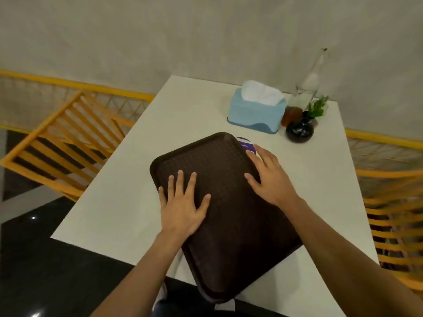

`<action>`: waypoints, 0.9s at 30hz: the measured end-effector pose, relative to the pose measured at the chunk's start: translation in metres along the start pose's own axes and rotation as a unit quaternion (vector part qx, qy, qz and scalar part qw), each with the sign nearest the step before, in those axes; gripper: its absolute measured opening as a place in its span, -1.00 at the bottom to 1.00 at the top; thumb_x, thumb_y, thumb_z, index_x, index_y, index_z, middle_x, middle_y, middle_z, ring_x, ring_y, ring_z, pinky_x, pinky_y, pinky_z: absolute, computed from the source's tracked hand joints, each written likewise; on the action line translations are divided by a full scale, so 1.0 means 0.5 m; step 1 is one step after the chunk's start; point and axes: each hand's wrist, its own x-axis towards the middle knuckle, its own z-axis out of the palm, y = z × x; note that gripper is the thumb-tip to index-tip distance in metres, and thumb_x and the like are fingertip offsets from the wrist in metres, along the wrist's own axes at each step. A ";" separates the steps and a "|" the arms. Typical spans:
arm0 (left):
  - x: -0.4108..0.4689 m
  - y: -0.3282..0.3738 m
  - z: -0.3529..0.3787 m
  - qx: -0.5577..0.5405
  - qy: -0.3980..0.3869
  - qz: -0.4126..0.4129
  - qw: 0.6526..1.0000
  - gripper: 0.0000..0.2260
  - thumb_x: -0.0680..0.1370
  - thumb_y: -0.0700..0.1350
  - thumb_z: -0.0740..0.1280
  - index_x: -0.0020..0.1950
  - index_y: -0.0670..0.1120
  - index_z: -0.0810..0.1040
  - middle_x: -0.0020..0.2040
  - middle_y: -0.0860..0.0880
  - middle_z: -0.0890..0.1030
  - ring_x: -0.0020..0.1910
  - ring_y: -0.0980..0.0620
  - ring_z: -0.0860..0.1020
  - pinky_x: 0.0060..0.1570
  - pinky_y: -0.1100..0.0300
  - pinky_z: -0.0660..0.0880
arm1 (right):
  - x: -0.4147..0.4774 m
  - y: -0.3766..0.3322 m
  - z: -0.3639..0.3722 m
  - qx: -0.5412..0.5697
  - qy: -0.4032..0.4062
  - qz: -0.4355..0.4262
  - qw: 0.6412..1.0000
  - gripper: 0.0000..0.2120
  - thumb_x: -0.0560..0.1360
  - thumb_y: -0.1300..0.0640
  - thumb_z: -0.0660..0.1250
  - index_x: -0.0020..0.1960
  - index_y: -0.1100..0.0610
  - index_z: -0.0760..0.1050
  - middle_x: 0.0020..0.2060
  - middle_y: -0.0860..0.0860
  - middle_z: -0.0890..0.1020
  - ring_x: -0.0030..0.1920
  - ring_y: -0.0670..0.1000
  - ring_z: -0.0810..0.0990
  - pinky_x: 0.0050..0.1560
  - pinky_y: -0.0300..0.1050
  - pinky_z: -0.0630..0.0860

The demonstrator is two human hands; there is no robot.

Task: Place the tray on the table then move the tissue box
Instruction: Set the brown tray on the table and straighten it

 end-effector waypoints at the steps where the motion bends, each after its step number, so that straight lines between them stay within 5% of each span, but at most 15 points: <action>1: -0.008 0.001 0.009 0.013 -0.022 -0.021 0.999 -0.28 0.55 0.46 -0.12 0.66 0.17 0.01 0.68 -0.05 -0.02 0.65 -0.13 -0.11 0.55 -0.21 -0.19 | 0.001 0.005 0.012 -0.009 -0.039 -0.007 0.999 -0.36 0.65 -0.15 0.22 0.64 0.05 0.16 0.63 0.10 0.18 0.60 0.18 0.16 0.56 0.16 0.22; 6: -0.034 -0.012 0.045 0.103 -0.040 -0.025 0.994 -0.26 0.55 0.44 -0.23 0.67 0.13 0.01 0.68 -0.11 0.03 0.64 -0.16 -0.06 0.54 -0.24 -0.26 | -0.012 0.017 0.055 -0.069 -0.158 -0.010 0.985 -0.33 0.65 -0.31 -0.07 0.66 -0.01 0.11 0.67 0.02 0.07 0.66 0.08 -0.05 0.63 0.09 0.02; 13: -0.029 -0.039 0.039 0.119 -0.035 0.001 0.992 -0.27 0.57 0.43 -0.21 0.67 0.10 0.05 0.66 -0.13 0.10 0.64 -0.18 0.01 0.54 -0.23 -0.27 | -0.026 -0.006 0.073 -0.109 -0.156 0.020 0.981 -0.34 0.67 -0.30 -0.15 0.64 0.00 0.17 0.64 -0.04 0.18 0.66 0.04 -0.10 0.58 -0.03 -0.12; 27: 0.091 -0.225 -0.034 0.126 -0.069 0.134 0.981 -0.26 0.55 0.47 -0.18 0.65 0.15 0.09 0.66 -0.08 0.12 0.64 -0.11 0.04 0.55 -0.18 -0.27 | -0.035 -0.183 0.133 -0.076 -0.113 0.172 0.976 -0.33 0.66 -0.30 -0.10 0.63 0.05 0.22 0.64 0.02 0.19 0.66 0.08 -0.08 0.60 0.05 0.00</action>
